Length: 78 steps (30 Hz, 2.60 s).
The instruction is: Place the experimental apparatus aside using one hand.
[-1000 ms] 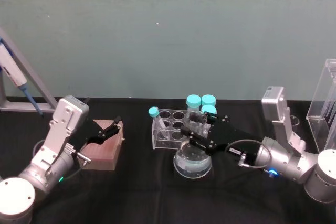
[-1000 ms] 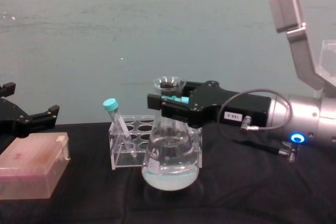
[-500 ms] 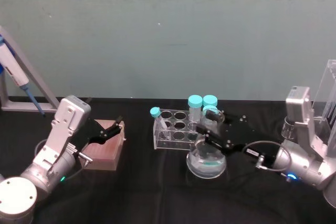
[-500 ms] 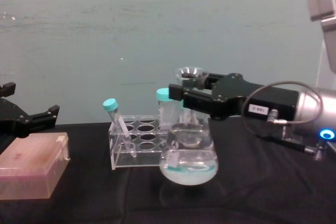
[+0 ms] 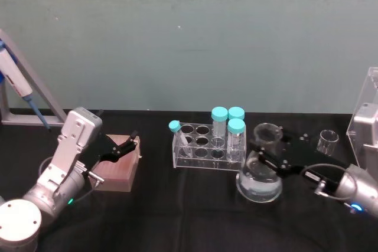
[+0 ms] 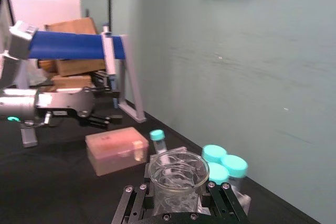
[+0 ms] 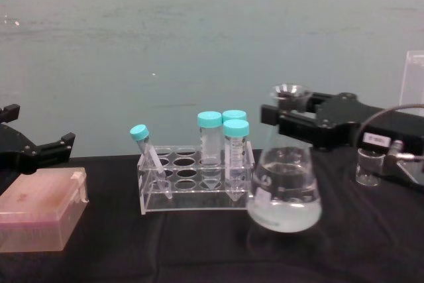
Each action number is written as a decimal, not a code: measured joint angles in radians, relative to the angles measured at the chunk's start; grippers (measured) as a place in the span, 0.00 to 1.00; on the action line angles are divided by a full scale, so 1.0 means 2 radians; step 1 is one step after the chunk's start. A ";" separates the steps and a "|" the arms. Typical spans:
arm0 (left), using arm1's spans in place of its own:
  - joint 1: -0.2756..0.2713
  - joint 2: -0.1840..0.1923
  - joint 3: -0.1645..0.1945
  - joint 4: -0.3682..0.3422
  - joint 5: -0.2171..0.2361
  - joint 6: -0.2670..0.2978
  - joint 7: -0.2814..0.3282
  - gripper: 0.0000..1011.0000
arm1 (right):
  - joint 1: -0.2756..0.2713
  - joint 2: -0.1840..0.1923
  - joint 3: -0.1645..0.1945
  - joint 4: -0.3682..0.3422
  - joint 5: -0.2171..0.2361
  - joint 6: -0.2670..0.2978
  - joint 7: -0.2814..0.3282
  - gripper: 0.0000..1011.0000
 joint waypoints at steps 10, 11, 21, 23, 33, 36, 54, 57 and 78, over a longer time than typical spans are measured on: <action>0.000 0.000 0.000 0.000 0.000 0.000 0.000 0.99 | -0.029 0.022 0.027 -0.020 -0.007 0.004 -0.041 0.46; 0.000 0.000 0.000 0.000 0.000 0.000 0.000 0.99 | -0.033 0.024 0.033 -0.022 -0.009 0.004 -0.047 0.46; 0.000 0.000 0.000 0.000 0.000 0.000 0.000 0.99 | -0.041 0.028 0.055 -0.019 -0.022 0.001 -0.071 0.46; 0.000 0.000 0.000 0.000 0.000 0.000 0.000 0.99 | -0.041 0.026 0.060 -0.013 -0.027 -0.001 -0.073 0.46; 0.000 0.000 0.000 0.000 0.000 0.000 0.000 0.99 | -0.031 0.018 0.068 0.011 -0.042 -0.006 -0.075 0.46; 0.000 0.000 0.000 0.000 0.000 0.000 0.000 0.99 | -0.028 0.016 0.072 0.016 -0.047 -0.007 -0.078 0.46; 0.000 0.000 0.000 0.000 0.000 0.000 0.000 0.99 | -0.026 0.013 0.092 0.032 -0.064 -0.006 -0.089 0.46; 0.000 0.000 0.000 0.000 0.000 0.000 0.000 0.99 | -0.026 0.013 0.095 0.034 -0.067 -0.007 -0.090 0.46; 0.000 0.000 0.000 0.000 0.000 0.000 0.000 0.99 | -0.016 0.004 0.104 0.056 -0.080 -0.009 -0.094 0.46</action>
